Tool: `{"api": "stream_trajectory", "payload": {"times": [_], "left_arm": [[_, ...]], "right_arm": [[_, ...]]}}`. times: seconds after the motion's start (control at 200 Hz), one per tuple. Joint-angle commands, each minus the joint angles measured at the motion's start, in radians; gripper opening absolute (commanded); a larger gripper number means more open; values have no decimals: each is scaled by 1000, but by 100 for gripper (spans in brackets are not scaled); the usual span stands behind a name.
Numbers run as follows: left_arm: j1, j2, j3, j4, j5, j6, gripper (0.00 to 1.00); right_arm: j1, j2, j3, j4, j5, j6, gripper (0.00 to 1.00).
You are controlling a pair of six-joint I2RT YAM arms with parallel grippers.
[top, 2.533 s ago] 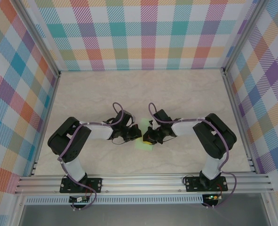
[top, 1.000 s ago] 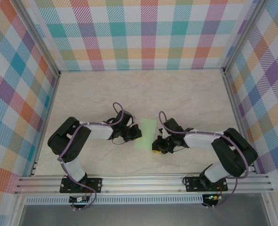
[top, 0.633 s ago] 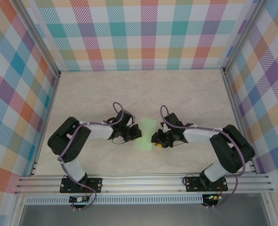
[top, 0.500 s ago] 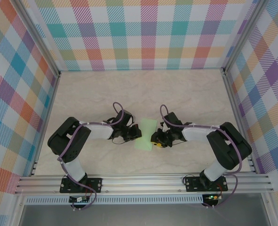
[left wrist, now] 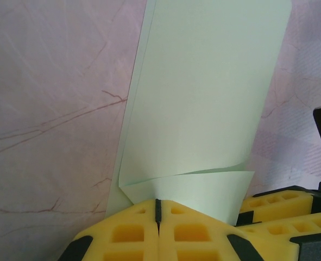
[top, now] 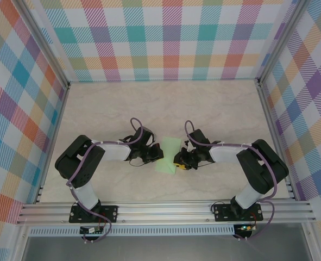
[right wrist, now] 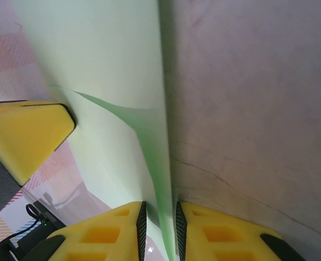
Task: Fold a paper plane with a square sheet of paper (pick it up from the middle)
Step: Turn over the paper at the center of the table.
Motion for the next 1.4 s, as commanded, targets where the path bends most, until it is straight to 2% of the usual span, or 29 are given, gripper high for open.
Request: {"api": "stream_trajectory", "payload": {"times": [0.0, 0.255, 0.35, 0.405, 0.49, 0.53, 0.63, 0.76, 0.89, 0.92, 0.93, 1.165, 1.395], "left_arm": [[-2, -21, 19, -46, -28, 2, 0], [-2, -27, 22, -42, -25, -3, 0], [-2, -41, 23, -17, -11, -21, 0], [-2, -58, 25, -11, -2, -35, 10], [-2, -96, 35, -31, -4, -35, 18], [-2, -121, 39, -50, -16, -33, 26], [-2, -201, 32, -99, -57, -21, 33], [-2, -328, 9, -207, -173, 8, 56], [-2, -473, -43, -270, -279, 15, 78], [-2, -507, -58, -284, -301, 15, 97], [-2, -518, -60, -288, -307, 15, 99], [4, -669, -77, -465, -430, 42, 100], [4, -765, -104, -552, -545, 8, 100]], "right_arm": [[5, 18, 10, 99, -16, 20, 24], [5, 15, -2, 110, -14, 21, 24], [3, 13, -4, 110, -12, 16, 20], [3, 12, -8, 110, -12, 13, 18], [-1, 7, -14, 111, -14, 6, 15], [-2, 1, -16, 109, -14, 2, 14], [-5, -17, -5, 75, -13, -21, 9], [-5, -67, 20, -12, 19, -60, 7], [-5, -151, 72, -190, 100, -124, 7], [-5, -173, 85, -235, 125, -142, 7], [-5, -181, 93, -251, 132, -149, 7], [-3, -275, 263, -641, 355, -272, 8], [40, -309, 396, -892, 566, -301, 9]]}}
